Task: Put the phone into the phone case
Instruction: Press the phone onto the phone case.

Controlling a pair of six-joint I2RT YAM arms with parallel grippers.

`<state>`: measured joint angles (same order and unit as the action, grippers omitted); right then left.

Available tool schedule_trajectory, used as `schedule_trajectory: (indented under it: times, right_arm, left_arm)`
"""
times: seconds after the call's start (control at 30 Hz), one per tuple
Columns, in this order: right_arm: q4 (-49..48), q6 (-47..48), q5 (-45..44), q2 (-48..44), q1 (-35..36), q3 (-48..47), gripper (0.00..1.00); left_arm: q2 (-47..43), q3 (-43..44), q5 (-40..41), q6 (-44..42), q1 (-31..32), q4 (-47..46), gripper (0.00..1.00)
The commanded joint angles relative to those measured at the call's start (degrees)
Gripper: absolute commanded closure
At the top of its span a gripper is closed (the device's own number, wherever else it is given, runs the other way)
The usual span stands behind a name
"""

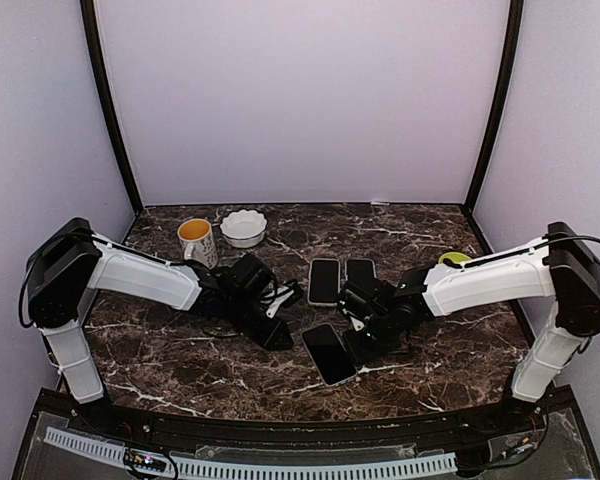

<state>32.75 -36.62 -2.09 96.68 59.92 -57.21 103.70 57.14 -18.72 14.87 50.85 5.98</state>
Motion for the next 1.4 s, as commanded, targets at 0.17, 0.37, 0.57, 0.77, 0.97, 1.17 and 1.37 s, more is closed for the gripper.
schedule_trajectory:
  times: [0.17, 0.37, 0.57, 0.77, 0.97, 1.17, 1.37]
  right_arm:
    - [-1.2, -5.0, 4.7, 1.3, 4.1, 5.3, 0.86]
    - [-3.9, -7.9, 7.1, 5.5, 7.3, 7.7, 0.96]
    - [-2.0, -9.7, 5.6, 10.5, 10.9, 6.9, 0.99]
    - [5.6, -9.0, -0.6, 12.2, 12.4, 2.5, 0.88]
    - [14.1, -4.6, -9.5, 9.7, 12.0, -12.1, 0.67]
    - [13.9, 0.1, -12.8, 14.9, 9.4, -21.1, 0.63]
    - [8.8, 2.0, -12.1, 18.7, 3.9, -24.8, 0.55]
  left_arm:
    - [-1.1, 0.2, 0.7, -1.3, 0.7, 3.4, 0.84]
    - [-1.6, -0.1, 0.8, -1.0, 0.9, 3.2, 0.84]
    - [-2.2, -0.7, 0.9, -0.7, 0.9, 3.3, 0.84]
    - [-3.7, -1.9, 1.7, -0.5, 0.9, 3.5, 0.83]
    - [-6.2, -1.1, 4.8, -1.1, 0.7, 6.7, 0.83]
    - [-6.7, -1.7, 5.6, 0.0, -0.2, 7.1, 0.83]
    - [-5.7, -1.3, 5.4, 0.4, -0.5, 6.8, 0.83]
